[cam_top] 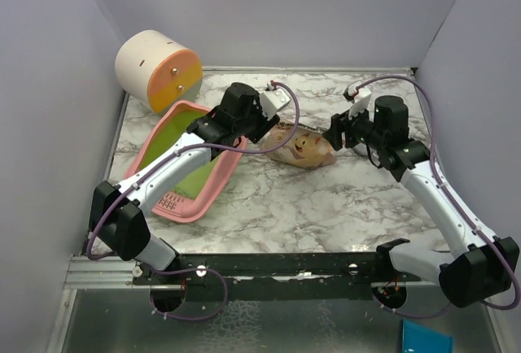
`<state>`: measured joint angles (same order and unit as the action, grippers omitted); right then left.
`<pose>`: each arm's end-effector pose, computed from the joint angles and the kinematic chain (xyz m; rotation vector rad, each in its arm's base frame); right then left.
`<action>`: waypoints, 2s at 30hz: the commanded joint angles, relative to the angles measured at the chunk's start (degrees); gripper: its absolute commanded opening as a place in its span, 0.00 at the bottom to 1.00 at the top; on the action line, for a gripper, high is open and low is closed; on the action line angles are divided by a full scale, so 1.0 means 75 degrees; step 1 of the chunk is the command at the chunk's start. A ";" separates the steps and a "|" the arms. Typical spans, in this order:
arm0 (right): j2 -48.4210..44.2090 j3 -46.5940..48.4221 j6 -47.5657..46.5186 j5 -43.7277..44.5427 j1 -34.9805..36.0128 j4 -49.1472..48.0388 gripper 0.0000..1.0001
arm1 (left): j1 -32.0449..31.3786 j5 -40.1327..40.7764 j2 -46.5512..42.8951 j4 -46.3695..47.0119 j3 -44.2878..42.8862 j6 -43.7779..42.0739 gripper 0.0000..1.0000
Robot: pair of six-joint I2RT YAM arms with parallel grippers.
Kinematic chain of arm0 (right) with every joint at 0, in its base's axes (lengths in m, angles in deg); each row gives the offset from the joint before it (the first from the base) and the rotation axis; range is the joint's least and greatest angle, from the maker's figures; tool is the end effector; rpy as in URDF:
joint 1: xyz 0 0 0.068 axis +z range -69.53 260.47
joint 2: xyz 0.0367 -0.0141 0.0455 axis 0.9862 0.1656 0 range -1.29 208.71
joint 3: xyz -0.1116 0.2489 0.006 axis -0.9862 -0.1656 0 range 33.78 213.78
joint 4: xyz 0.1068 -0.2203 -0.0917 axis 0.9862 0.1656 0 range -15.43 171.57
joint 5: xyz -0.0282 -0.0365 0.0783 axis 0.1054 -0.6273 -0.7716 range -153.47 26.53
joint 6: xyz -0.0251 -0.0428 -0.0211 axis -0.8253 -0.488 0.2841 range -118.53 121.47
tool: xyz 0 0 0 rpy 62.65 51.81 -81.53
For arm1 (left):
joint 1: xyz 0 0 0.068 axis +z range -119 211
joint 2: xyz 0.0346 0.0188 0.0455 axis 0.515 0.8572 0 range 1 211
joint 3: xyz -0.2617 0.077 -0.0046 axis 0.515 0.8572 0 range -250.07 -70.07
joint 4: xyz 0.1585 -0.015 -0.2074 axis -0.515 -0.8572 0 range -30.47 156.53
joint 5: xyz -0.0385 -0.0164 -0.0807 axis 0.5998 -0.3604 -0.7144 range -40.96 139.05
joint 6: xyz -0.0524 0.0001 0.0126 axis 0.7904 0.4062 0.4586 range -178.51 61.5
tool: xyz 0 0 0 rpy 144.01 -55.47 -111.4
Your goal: Fill the litter box with clean litter
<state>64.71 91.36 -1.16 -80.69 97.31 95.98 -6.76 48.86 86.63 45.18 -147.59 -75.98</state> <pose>0.2433 0.0847 0.3244 -0.5343 2.0299 0.4639 0.2738 -0.2121 0.3477 0.9716 1.8530 -0.2184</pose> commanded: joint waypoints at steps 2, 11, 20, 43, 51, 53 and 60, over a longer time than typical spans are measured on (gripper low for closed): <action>0.0191 0.0639 -0.1436 0.0451 0.0013 -0.0176 0.63 | 0.0168 -0.0803 -0.0261 0.0631 0.0431 -0.0120 0.53; 0.1178 0.1426 -0.2274 -0.0901 0.0040 0.0706 0.63 | 0.0388 -0.1261 -0.0091 0.0599 0.0197 -0.0061 0.53; 0.1316 0.1267 -0.2209 -0.0850 0.0126 0.0933 0.64 | 0.0575 -0.1628 0.0154 0.0719 0.0146 0.0176 0.53; 0.2276 0.1239 -0.1465 0.0773 0.0157 0.0197 0.01 | 0.0639 -0.2044 0.0112 0.1154 0.0452 0.0329 0.52; 0.1546 0.1904 -0.0502 0.1290 0.0157 0.0236 0.01 | 0.1179 -0.2820 -0.0239 0.2104 0.0928 0.0894 0.52; 0.1291 0.2260 -0.0245 0.1670 0.0157 0.0611 0.01 | 0.1326 -0.2849 -0.0337 0.2349 0.1057 0.1047 0.52; -0.0641 0.1652 0.1185 0.0607 0.0157 0.2553 0.01 | 0.1783 -0.2118 0.0229 0.1451 -0.0218 0.2963 0.57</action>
<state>69.25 107.74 -1.10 -71.59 98.38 104.64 4.93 30.63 86.41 59.24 -140.55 -65.27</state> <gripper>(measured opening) 0.058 0.565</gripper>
